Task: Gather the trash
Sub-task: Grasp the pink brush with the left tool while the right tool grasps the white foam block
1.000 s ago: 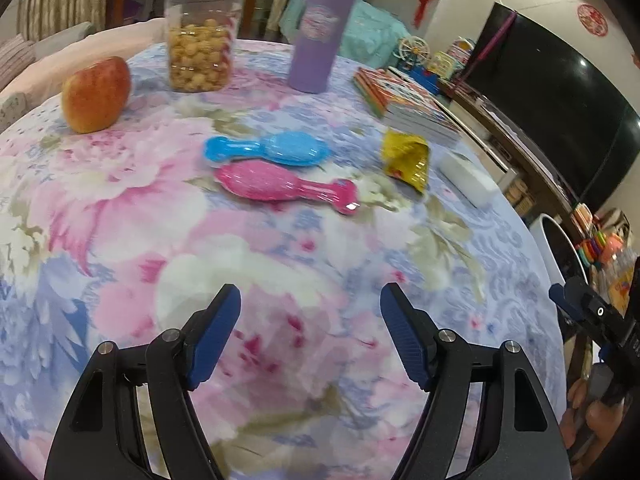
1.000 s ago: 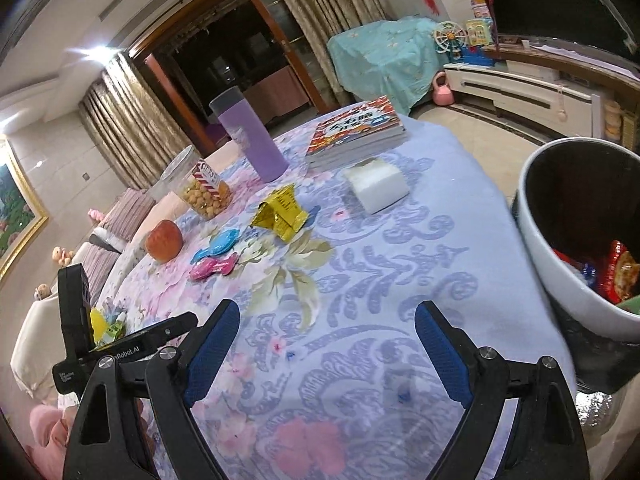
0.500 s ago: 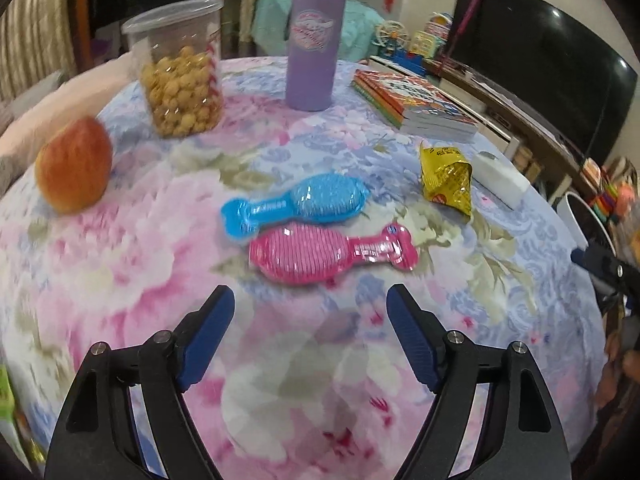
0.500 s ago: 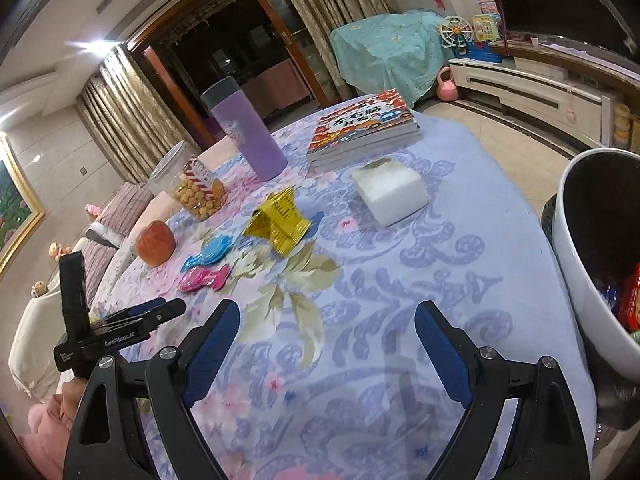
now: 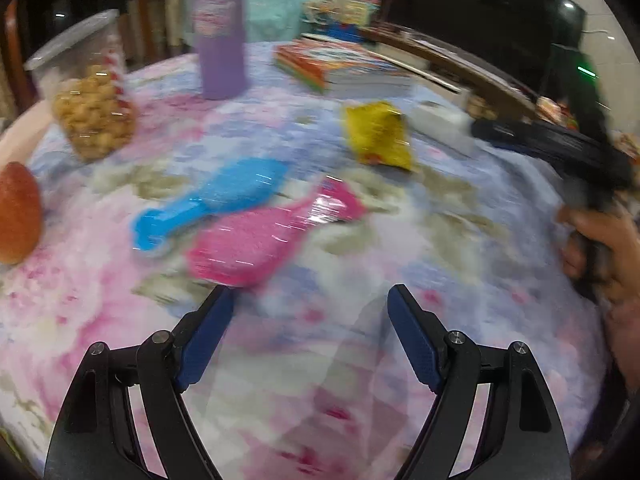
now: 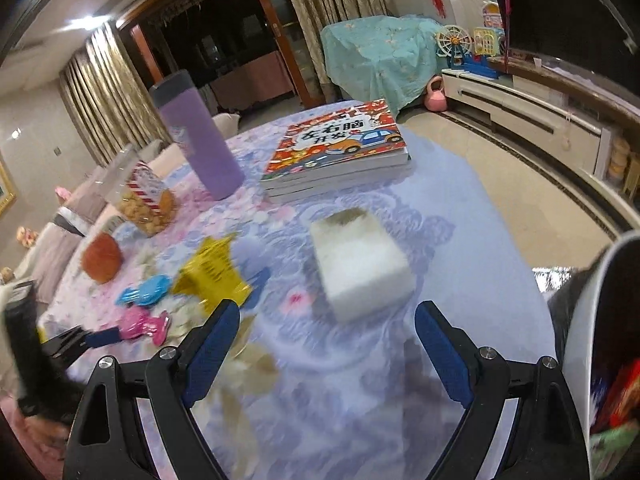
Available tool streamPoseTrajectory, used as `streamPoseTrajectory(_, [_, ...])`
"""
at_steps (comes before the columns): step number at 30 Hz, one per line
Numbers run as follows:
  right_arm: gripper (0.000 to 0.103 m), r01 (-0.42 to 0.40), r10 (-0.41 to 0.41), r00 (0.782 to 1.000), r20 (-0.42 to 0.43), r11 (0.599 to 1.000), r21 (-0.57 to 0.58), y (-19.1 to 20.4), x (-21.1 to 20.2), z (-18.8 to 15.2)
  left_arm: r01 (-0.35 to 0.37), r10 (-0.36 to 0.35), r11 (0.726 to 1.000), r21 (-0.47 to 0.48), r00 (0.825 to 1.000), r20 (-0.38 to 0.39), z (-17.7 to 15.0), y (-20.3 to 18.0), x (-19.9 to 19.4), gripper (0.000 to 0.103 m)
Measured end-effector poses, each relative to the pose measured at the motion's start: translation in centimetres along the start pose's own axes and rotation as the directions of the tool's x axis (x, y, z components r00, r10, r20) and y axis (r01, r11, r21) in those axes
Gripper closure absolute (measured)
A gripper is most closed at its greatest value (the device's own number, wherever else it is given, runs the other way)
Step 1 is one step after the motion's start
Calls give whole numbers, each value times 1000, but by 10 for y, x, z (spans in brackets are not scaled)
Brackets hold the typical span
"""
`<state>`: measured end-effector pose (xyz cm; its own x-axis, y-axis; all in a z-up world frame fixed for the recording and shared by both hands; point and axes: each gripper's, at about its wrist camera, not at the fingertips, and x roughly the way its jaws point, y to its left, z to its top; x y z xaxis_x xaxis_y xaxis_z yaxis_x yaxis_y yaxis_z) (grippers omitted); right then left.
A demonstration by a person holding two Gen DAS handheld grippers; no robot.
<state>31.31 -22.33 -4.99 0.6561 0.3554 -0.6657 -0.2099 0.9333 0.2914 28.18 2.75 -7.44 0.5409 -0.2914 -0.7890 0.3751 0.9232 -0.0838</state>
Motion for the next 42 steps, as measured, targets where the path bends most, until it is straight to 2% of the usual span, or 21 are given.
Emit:
streamPoseTrajectory(1, [12,7,-7,1000,-5,1000,-2,-1,6,3,28,-28,999,19,1000,-6,-3,-9,-2,22])
streamPoseTrajectory(3, [12,14,-14,1000,-10,1000,-8,-4,13,7,34,-33,999,43,999,-4,-5,-19,-6,22])
streamPoseTrajectory(7, [13,28,-28,1000,-12,999,-30,-6,23,12,1,-1,1000,24,1000,19,1,-14,-13,22])
streamPoseTrajectory(9, [17,30,-31,999,-16,999,-39,-6,27,14,-47,47,999,5,999,26,6,-3,-14,22])
streamPoseTrajectory(11, [43,30,-31,999,-30,999,-36,-7,31,14,-85,85,996,-4,996,25,10,7,-12,22])
streamPoseTrajectory(12, [49,36,-37,999,-33,999,-34,-8,31,14,-95,95,995,-6,995,25,11,11,-12,22])
streamPoseTrajectory(17, [50,8,-8,1000,-19,1000,-19,-9,22,9,-127,127,992,16,992,19,17,24,1,21])
streamPoseTrajectory(23, [51,-32,32,999,-18,999,11,-8,6,-4,-95,95,995,18,995,-9,21,26,17,22])
streamPoseTrajectory(28, [51,-57,58,998,-6,998,31,-7,-15,-19,-1,1,1000,-5,1000,-16,13,11,9,22])
streamPoseTrajectory(31, [51,-74,74,997,7,996,43,-8,-33,-30,52,-51,998,33,998,-21,3,-11,-2,22])
streamPoseTrajectory(34, [51,-82,81,996,23,995,54,-11,-50,-38,24,-24,999,47,1000,-3,3,-19,-8,22])
streamPoseTrajectory(36, [51,-85,83,996,31,994,63,-12,-57,-40,-27,27,999,27,1000,4,7,-16,-6,22])
streamPoseTrajectory(38, [51,-91,89,995,37,993,73,-13,-63,-42,-72,72,997,-15,997,-6,15,-8,-1,22])
streamPoseTrajectory(42, [51,-102,98,994,50,991,85,-10,-68,-46,-103,100,990,-96,994,-30,25,3,15,22])
